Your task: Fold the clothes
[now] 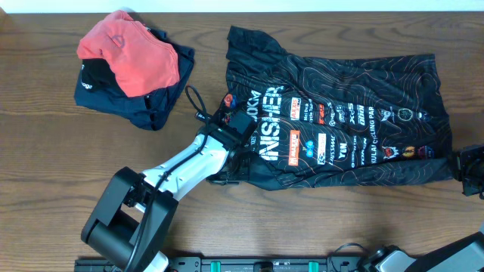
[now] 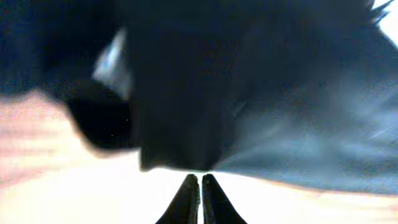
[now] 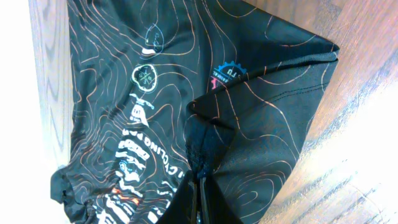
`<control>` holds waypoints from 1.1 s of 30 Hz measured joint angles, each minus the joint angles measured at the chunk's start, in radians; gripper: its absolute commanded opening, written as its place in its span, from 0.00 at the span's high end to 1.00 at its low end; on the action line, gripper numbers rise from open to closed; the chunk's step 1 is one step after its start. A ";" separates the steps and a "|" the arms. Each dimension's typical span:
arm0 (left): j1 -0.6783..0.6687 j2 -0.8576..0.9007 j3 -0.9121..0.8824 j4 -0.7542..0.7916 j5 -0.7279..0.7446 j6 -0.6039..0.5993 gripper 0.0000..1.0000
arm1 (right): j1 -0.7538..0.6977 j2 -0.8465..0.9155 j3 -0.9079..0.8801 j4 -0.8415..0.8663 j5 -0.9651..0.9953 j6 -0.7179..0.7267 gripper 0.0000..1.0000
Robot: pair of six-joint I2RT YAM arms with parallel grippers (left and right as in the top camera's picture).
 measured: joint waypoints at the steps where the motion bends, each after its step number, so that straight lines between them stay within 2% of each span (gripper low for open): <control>1: 0.000 -0.001 0.002 -0.029 0.000 0.000 0.94 | 0.000 0.000 0.000 0.000 0.000 0.000 0.99; 5: 0.000 -0.029 0.043 -0.138 0.003 0.002 0.94 | 0.000 0.000 0.000 0.000 0.000 0.000 0.99; 8: 0.000 -0.106 0.077 -0.145 0.003 0.003 0.94 | 0.000 0.000 0.000 0.000 0.000 0.000 0.99; 9: 0.000 -0.133 0.085 -0.144 0.003 0.003 0.91 | 0.000 0.000 0.000 0.000 0.000 0.000 0.99; 11: 0.000 -0.182 0.098 -0.145 -0.005 0.007 0.68 | 0.000 0.000 0.000 0.000 0.000 0.000 0.99; 14: 0.000 -0.207 0.100 -0.139 -0.013 0.011 0.44 | 0.000 0.000 0.000 0.000 0.000 0.000 0.99; 15: 0.000 -0.202 0.094 -0.125 -0.014 0.008 0.41 | 0.000 0.000 0.000 0.000 0.000 0.000 0.99; 23: 0.000 -0.060 0.011 -0.007 -0.024 -0.001 0.43 | 0.000 0.000 0.000 -0.001 0.000 0.000 0.99; 30: 0.000 0.015 0.009 0.044 -0.038 -0.002 0.59 | 0.000 0.000 0.000 -0.006 0.000 0.000 0.99; 33: 0.000 0.024 0.009 0.055 -0.063 0.001 0.70 | 0.000 0.000 0.000 -0.006 0.000 0.000 0.99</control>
